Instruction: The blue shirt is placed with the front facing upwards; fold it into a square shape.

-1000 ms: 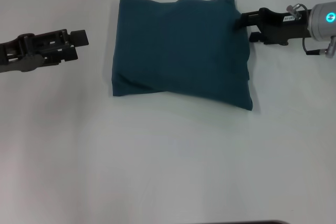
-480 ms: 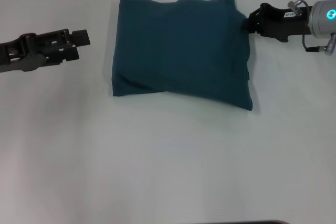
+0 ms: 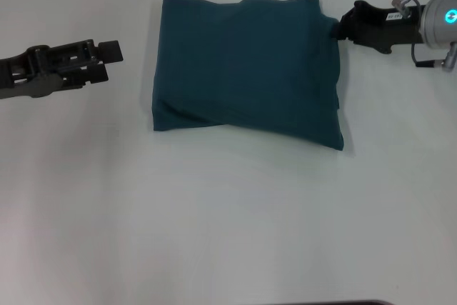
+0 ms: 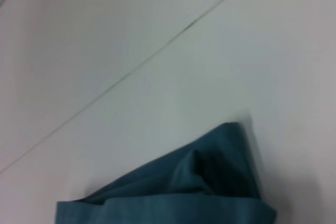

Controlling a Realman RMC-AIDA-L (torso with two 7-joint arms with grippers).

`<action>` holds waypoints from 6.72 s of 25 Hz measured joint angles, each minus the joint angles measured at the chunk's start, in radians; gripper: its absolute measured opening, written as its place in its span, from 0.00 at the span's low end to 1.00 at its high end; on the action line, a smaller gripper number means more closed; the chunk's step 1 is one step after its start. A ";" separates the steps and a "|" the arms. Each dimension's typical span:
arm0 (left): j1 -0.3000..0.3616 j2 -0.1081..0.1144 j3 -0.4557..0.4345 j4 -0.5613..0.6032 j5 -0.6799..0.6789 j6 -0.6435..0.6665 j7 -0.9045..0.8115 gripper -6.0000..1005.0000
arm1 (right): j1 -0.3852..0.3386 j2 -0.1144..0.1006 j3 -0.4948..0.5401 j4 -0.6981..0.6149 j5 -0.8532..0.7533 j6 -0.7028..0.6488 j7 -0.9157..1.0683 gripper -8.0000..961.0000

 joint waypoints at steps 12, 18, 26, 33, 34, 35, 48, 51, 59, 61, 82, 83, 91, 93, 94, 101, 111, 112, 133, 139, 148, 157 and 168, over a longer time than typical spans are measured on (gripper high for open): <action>0.005 0.003 -0.001 0.000 0.000 0.003 -0.007 0.93 | 0.022 -0.018 -0.009 -0.142 -0.002 -0.095 -0.020 0.07; 0.010 0.003 -0.002 0.000 0.000 0.004 -0.007 0.93 | 0.039 -0.018 -0.014 -0.110 -0.037 -0.118 -0.030 0.07; 0.008 0.002 -0.014 0.001 -0.003 0.004 -0.007 0.93 | 0.036 -0.066 -0.016 -0.144 -0.071 -0.241 -0.076 0.13; 0.008 0.000 -0.016 0.002 -0.005 0.004 -0.008 0.93 | 0.031 -0.070 -0.011 -0.092 -0.097 -0.226 -0.057 0.31; 0.009 0.000 -0.019 0.002 -0.005 0.003 -0.008 0.93 | 0.029 -0.070 -0.011 -0.079 -0.097 -0.224 -0.055 0.35; 0.009 0.000 -0.020 0.003 -0.005 0.002 -0.008 0.93 | 0.027 -0.070 -0.009 -0.069 -0.097 -0.217 -0.054 0.38; 0.003 0.000 -0.022 0.013 -0.005 -0.006 -0.007 0.93 | 0.015 -0.026 0.018 -0.008 -0.074 -0.114 -0.041 0.95; 0.003 0.000 -0.021 0.015 -0.005 -0.006 -0.004 0.93 | 0.014 -0.014 0.027 -0.007 -0.046 -0.107 -0.043 0.97; 0.004 0.000 -0.023 0.016 -0.005 -0.009 0.000 0.93 | 0.013 -0.013 0.028 0.004 -0.025 -0.099 -0.040 0.98; 0.004 0.000 -0.023 0.016 -0.005 -0.009 0.000 0.93 | 0.010 -0.012 0.034 0.005 -0.025 -0.091 -0.040 0.98; 0.004 0.000 -0.019 0.015 -0.005 -0.010 0.001 0.93 | -0.012 -0.002 0.052 0.006 0.063 -0.093 -0.088 0.97; 0.004 0.000 -0.019 0.015 -0.005 -0.010 0.001 0.93 | -0.011 -0.002 0.052 0.006 0.063 -0.093 -0.086 0.97; 0.004 0.000 -0.023 0.015 -0.005 -0.004 0.001 0.93 | -0.011 -0.011 0.044 0.006 0.059 -0.090 -0.062 0.90; 0.004 0.000 -0.023 0.015 -0.005 -0.004 0.001 0.93 | -0.010 -0.011 0.043 0.006 0.058 -0.089 -0.062 0.85; 0.005 0.000 -0.023 0.015 -0.005 -0.004 0.001 0.93 | -0.009 -0.011 0.043 0.006 0.058 -0.088 -0.063 0.82; 0.003 0.000 -0.023 0.015 -0.005 -0.003 -0.001 0.93 | -0.005 -0.011 0.041 0.006 0.056 -0.087 -0.059 0.51; 0.003 0.001 -0.023 0.015 -0.005 -0.003 -0.002 0.93 | -0.001 -0.013 0.037 0.006 0.048 -0.087 -0.054 0.13; 0.003 0.001 -0.023 0.015 -0.005 -0.003 -0.002 0.93 | -0.001 -0.013 0.036 0.006 0.046 -0.087 -0.054 0.09; 0.008 0.002 -0.026 0.015 -0.005 0.000 -0.001 0.93 | 0.021 -0.037 0.026 -0.119 0.042 -0.177 -0.087 0.05; 0.010 0.001 -0.026 0.015 -0.005 0.002 -0.006 0.93 | 0.038 -0.030 -0.010 -0.114 0.041 -0.161 -0.091 0.06; 0.009 0.004 -0.026 0.015 -0.005 0.004 -0.005 0.93 | 0.035 -0.031 -0.010 -0.114 0.047 -0.169 -0.091 0.07; 0.013 0.009 -0.039 0.013 -0.005 0.016 -0.006 0.93 | 0.026 -0.038 -0.001 -0.120 0.050 -0.270 -0.151 0.09; 0.005 0.005 -0.036 0.017 -0.005 0.006 0.000 0.93 | -0.060 -0.073 0.014 -0.099 0.042 -0.284 -0.088 0.39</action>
